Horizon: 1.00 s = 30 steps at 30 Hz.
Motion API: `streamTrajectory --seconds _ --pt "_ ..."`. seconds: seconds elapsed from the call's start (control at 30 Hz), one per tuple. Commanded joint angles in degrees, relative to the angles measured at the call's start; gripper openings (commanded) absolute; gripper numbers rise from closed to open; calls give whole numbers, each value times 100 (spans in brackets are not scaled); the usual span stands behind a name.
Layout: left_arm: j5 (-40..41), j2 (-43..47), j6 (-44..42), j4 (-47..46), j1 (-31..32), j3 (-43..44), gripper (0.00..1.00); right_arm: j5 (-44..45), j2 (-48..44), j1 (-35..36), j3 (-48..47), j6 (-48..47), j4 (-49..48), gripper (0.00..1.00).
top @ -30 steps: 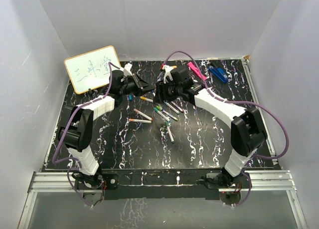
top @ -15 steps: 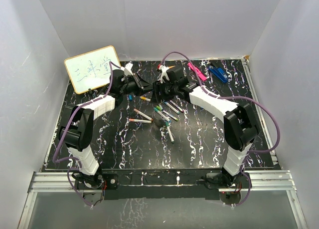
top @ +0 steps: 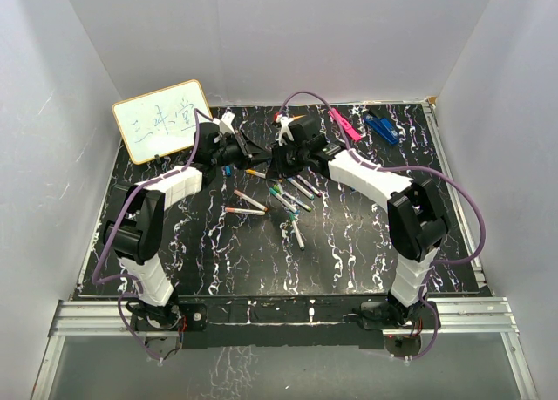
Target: Open the pen caps
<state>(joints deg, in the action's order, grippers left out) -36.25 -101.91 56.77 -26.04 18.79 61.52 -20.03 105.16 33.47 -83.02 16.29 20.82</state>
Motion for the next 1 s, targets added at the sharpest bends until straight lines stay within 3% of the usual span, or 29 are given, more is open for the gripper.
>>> streamTrajectory --seconds 0.0,0.33,0.53,0.7,0.87,0.97 --pt "-28 311 -121 139 29 180 0 47 -210 34 -196 -38 -198 0" --pt "1208 127 -166 947 -162 802 0 -109 -851 36 629 -37 137 0" --pt "1109 -384 -80 813 -750 1304 0 31 -1821 32 1856 160 162 0" --pt "1022 -425 -295 1087 -965 1499 0 597 -2209 23 2018 213 277 0" --pt "1457 -246 -1483 2989 -978 1868 0 2193 -1776 -327 1277 399 636 0" --pt "2088 -124 -2255 4095 -982 1891 0 2612 -1368 -749 693 400 647 0"
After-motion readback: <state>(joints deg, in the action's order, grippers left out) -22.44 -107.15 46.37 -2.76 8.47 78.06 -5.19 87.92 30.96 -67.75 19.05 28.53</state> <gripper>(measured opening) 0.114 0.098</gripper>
